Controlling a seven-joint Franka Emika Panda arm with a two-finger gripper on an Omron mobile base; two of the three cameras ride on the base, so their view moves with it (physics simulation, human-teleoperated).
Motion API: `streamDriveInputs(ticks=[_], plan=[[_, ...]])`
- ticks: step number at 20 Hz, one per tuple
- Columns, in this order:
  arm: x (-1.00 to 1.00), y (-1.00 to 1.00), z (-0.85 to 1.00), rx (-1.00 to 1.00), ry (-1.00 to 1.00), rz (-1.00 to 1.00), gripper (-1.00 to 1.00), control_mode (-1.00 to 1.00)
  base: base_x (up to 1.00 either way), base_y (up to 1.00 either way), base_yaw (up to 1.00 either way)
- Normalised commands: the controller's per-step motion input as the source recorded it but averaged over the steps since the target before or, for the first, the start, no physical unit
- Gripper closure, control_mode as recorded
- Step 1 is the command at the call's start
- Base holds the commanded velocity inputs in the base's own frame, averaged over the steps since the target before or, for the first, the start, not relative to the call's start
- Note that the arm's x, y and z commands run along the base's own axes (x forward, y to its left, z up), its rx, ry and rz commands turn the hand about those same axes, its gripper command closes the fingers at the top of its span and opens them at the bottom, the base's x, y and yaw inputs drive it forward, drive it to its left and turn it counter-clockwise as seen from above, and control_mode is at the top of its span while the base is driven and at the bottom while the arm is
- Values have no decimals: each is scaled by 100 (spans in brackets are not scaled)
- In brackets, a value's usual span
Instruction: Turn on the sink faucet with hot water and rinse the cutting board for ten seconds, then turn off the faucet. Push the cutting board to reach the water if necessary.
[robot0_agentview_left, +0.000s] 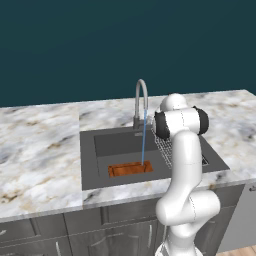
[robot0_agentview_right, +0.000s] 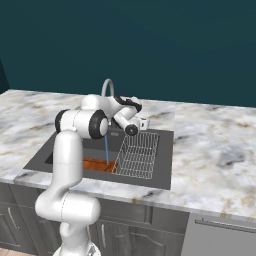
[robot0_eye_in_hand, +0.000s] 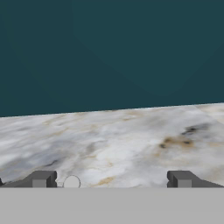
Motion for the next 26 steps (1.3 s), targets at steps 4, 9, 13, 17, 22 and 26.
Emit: streamDriveInputs(ticks=[4, 9, 13, 17, 22, 26], plan=[[0, 0, 0, 0, 0, 0, -100, -100, 0, 0, 0], [0, 0, 0, 0, 0, 0, -100, -100, 0, 0, 0], [0, 0, 0, 0, 0, 0, -100, -100, 0, 0, 0], [0, 0, 0, 0, 0, 0, -100, -100, 0, 0, 0], [0, 0, 0, 0, 0, 0, -100, -100, 0, 0, 0], [0, 0, 0, 0, 0, 0, -100, -100, 0, 0, 0]])
